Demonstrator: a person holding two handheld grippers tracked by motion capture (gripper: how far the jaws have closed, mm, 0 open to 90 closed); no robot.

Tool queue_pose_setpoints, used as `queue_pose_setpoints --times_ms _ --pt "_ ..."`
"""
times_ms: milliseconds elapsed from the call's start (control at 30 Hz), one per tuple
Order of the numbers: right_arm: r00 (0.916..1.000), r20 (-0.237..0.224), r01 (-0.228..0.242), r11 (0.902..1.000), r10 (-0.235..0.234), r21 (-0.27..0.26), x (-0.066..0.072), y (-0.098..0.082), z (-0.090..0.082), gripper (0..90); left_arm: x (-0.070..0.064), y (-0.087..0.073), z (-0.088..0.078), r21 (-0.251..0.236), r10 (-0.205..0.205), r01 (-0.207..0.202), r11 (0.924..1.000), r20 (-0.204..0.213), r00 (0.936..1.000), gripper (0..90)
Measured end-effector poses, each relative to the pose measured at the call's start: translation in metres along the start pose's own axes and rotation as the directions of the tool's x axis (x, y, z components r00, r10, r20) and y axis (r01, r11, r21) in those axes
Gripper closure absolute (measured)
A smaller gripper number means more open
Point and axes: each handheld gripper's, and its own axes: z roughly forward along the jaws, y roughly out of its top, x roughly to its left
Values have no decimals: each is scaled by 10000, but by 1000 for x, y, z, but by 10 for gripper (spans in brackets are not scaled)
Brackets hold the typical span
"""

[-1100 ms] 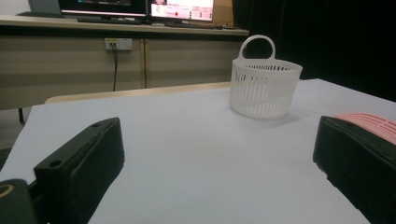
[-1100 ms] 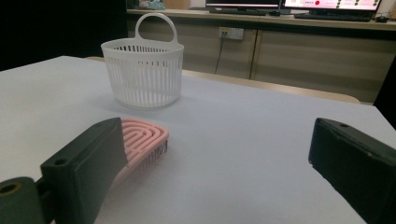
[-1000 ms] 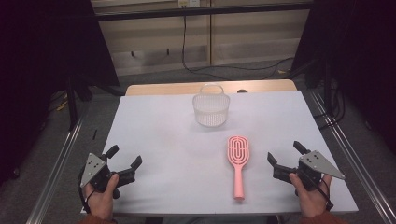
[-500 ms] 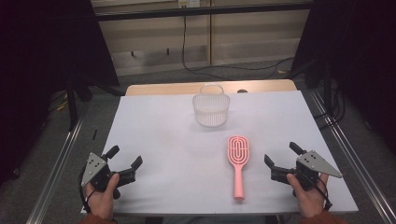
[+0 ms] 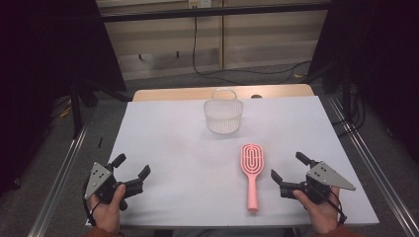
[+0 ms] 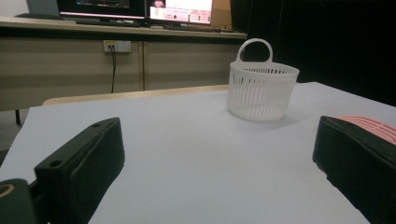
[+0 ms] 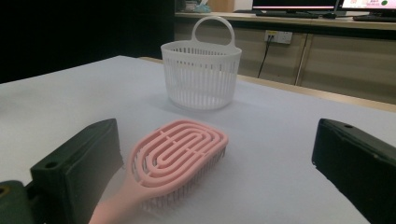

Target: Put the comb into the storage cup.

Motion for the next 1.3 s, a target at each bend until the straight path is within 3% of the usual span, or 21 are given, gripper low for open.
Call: queue_pose_setpoints --times_ms 233,400,633,867,967,1000,1100,1300 --pt "9996 -298 -2 10000 2 6 6 1 6 0 -1 0 2 107 109 -110 9999 107 9999 22" --pt "9986 -428 -290 9994 298 193 14 2 15 0 0 0 2 91 73 -74 9999 157 9999 22" --pt "9970 -718 -281 9996 282 36 18 6 23 26 -2 0 3 133 95 -98 9999 231 9997 22" --pt "9927 -1151 -354 9993 369 148 21 9 31 154 -3 0 3 119 132 -136 9998 271 9995 22" --pt "9893 -1439 -208 9997 222 115 23 12 35 296 -3 0 4 139 171 -175 9998 298 9994 22" --pt "9880 -1531 -180 9997 199 135 24 13 37 302 -3 0 4 145 181 -185 9997 309 9994 22" --pt "9879 -1531 -207 9997 226 139 26 14 40 323 -3 0 4 146 144 -149 9998 334 9993 22" --pt "9828 -1815 -326 9994 340 109 26 16 43 495 -3 0 4 148 153 -159 9998 350 9993 22"
